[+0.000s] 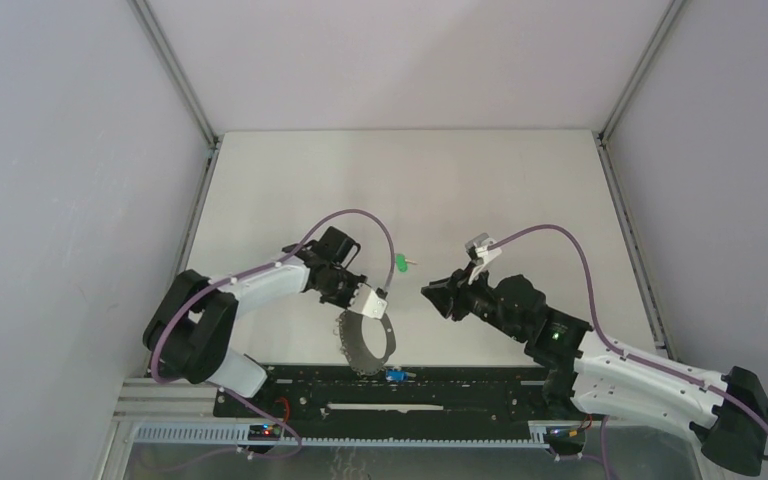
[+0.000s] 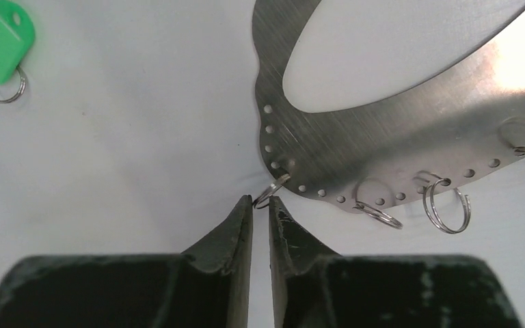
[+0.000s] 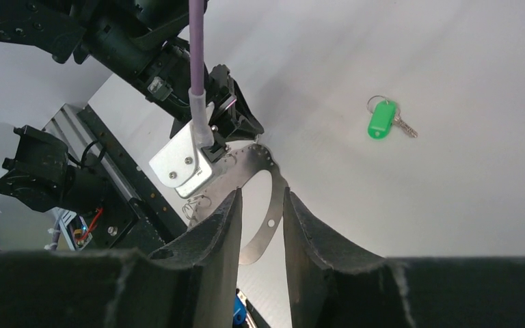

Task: Put the keys on the keyring

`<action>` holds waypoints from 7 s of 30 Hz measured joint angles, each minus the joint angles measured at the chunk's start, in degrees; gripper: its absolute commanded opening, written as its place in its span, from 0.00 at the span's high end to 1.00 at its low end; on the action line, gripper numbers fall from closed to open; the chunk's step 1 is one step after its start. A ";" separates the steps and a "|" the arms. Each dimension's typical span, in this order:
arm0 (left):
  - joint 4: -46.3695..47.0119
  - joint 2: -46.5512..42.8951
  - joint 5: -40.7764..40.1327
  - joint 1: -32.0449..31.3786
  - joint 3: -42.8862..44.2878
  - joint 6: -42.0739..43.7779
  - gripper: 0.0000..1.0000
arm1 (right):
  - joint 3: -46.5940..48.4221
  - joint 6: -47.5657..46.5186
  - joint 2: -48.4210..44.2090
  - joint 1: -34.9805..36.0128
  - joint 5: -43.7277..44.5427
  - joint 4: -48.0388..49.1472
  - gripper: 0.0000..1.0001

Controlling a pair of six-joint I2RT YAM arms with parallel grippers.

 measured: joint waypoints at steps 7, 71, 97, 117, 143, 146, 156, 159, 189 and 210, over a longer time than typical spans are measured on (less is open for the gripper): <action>1.46 -0.63 -1.49 -1.03 -1.20 2.25 1.00 | -0.42 1.14 -1.11 -1.90 -1.79 -0.04 0.70; 8.11 -49.05 37.99 -2.89 -4.37 38.49 1.00 | 20.00 17.57 17.68 -12.70 -56.04 8.48 0.49; 10.38 -47.82 39.04 -3.28 -4.37 38.51 1.00 | 20.02 23.65 21.84 -9.09 -55.67 14.34 0.82; 8.44 -49.00 30.97 -3.34 -2.27 39.01 0.40 | 19.61 22.84 18.82 -10.01 -50.86 10.34 1.00; -22.10 -27.28 33.22 -4.02 32.74 -35.04 0.53 | 39.60 -21.77 15.17 6.64 -17.27 -31.61 1.00; -18.53 -27.96 34.21 -4.02 30.82 -41.31 0.54 | 40.65 -23.58 16.31 8.15 -15.34 -32.81 1.00; -15.28 -28.09 34.12 -4.90 26.18 -47.15 0.53 | 44.35 -26.73 18.71 10.67 -12.81 -35.30 1.00; -15.13 -27.98 33.29 -5.60 26.08 -47.10 0.56 | 45.00 -27.10 19.15 11.17 -12.76 -35.32 1.00; -16.85 -27.82 24.85 -11.56 24.41 -42.29 0.99 | 47.15 -28.00 22.01 13.38 -12.70 -36.09 1.00; -8.92 -33.16 32.11 -10.80 20.52 -51.43 1.00 | 45.97 -23.61 15.80 10.64 -14.36 -31.04 0.35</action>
